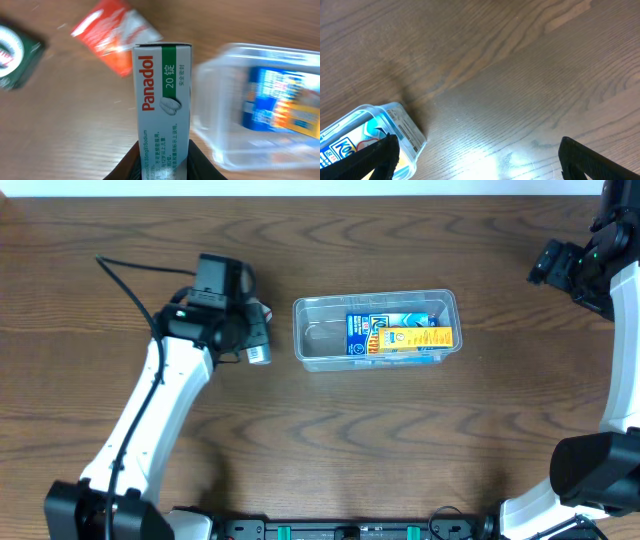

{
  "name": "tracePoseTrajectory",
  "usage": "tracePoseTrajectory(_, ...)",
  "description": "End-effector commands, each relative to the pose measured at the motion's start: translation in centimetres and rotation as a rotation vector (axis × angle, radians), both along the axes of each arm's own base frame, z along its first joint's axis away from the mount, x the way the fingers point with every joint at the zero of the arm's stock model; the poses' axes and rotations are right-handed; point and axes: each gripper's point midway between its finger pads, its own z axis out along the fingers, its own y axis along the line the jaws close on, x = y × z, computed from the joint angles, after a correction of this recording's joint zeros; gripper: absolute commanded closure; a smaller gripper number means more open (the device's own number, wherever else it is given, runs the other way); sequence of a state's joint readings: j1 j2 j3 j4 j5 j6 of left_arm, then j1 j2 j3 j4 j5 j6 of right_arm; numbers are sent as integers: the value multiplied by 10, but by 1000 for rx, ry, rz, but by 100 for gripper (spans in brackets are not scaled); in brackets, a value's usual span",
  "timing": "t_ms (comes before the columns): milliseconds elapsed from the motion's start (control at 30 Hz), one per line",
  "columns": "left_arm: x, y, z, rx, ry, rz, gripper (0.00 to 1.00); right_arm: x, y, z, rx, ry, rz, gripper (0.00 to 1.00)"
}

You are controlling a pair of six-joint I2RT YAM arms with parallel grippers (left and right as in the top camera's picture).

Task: Pack container
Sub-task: 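Lift the Panadol box with the left gripper and carry it over the container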

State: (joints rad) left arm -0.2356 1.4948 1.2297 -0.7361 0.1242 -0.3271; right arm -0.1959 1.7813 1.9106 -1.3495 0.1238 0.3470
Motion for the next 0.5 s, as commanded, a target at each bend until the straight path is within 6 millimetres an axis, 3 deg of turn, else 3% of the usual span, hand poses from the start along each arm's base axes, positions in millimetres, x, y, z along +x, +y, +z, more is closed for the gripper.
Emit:
tracePoseTrajectory(0, 2, -27, 25, 11, -87, -116, 76, -1, -3, -2, 1, 8, -5, 1)
tracePoseTrajectory(267, 16, -86, 58, 115, -323, -255, 76, -1, -3, -2, 1, 7, -5, 1)
tracePoseTrajectory(467, 25, -134, 95, 189, -564, -355, 76, -1, -3, -2, 1, 8, -5, 1)
